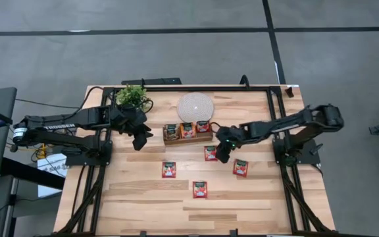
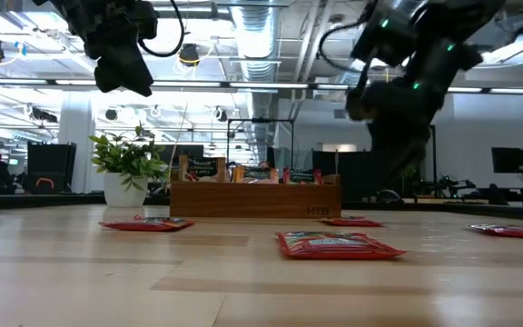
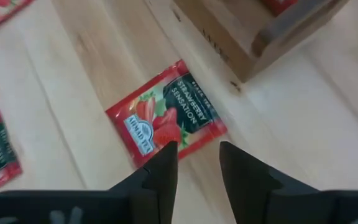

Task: Pick & Place Tea
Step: Put the red tea bag into the right section of the wooden organizer

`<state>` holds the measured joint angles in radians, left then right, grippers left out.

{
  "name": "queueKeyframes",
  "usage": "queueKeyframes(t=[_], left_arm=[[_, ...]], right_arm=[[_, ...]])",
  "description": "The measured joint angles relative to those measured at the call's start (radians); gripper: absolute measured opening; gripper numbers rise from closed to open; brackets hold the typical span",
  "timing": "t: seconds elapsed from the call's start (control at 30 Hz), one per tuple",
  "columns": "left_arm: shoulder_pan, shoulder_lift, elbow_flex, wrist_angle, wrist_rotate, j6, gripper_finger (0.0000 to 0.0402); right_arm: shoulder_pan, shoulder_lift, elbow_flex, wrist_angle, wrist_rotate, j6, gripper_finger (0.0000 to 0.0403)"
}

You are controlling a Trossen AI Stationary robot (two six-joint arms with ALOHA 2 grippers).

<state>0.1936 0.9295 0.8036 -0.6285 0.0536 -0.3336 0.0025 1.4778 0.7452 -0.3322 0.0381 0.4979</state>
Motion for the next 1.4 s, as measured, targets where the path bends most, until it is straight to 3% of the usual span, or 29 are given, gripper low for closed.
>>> queueKeyframes(t=[0.17,0.4,0.87,1.4], left_arm=[[0.0,0.0,0.0,-0.001,0.0,0.004,0.0128],[0.0,0.0,0.0,-0.001,0.0,0.005,0.0128],[0.0,0.0,0.0,-0.005,0.0,0.007,0.0128],[0.0,0.0,0.0,-0.001,0.0,0.007,0.0128]], right_arm=[[-0.045,0.087,0.0,0.055,-0.09,0.007,0.0138],[-0.088,0.135,0.0,0.058,-0.093,0.034,0.0155],[-0.095,0.147,0.0,0.112,-0.089,0.029,0.0135],[-0.065,0.147,0.0,0.102,-0.012,0.07,0.0117]])
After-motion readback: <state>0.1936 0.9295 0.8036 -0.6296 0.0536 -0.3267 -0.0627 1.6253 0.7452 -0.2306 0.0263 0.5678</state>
